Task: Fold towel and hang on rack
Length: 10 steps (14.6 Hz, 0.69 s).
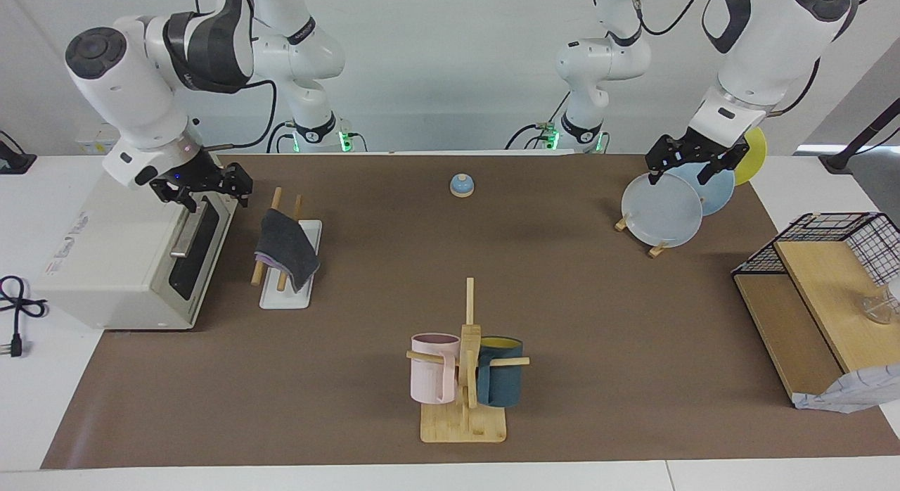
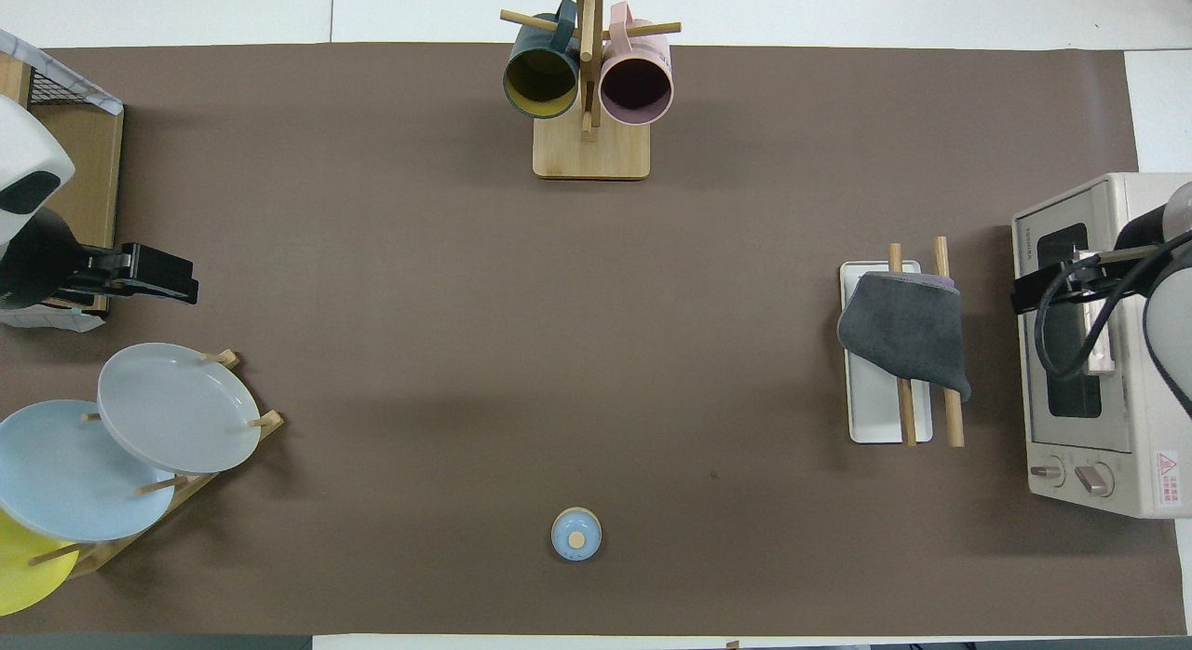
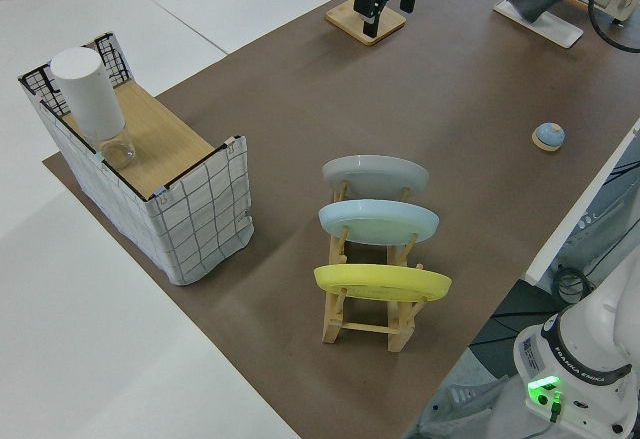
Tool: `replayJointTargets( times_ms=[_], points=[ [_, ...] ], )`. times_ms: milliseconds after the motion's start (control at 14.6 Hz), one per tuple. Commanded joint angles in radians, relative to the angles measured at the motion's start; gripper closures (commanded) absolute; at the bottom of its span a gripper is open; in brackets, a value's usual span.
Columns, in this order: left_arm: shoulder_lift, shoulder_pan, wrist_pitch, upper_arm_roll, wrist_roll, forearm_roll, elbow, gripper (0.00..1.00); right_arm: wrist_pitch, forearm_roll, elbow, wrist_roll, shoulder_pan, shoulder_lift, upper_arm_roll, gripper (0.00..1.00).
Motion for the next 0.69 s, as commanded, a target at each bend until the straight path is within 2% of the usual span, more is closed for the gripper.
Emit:
replayJointTargets(
  times_ms=[0,206,412,619],
  points=[
    [-0.017,0.001,0.02,0.003,0.006,0.018,-0.022,0.0,-0.118,-0.019,0.126,0.023,0.006,0.025,-0.004,0.0],
    [-0.017,0.001,0.02,0.003,0.006,0.018,-0.022,0.0,-0.198,-0.019,0.121,0.054,0.006,-0.001,-0.004,0.0],
    [-0.017,0.001,0.02,0.003,0.006,0.018,-0.022,0.0,-0.18,-0.059,0.132,0.082,0.024,0.008,0.001,0.0],
    [-0.017,0.001,0.018,0.003,0.006,0.018,-0.022,0.0,-0.21,-0.065,0.194,0.082,0.03,0.062,0.013,0.0]
  ],
)
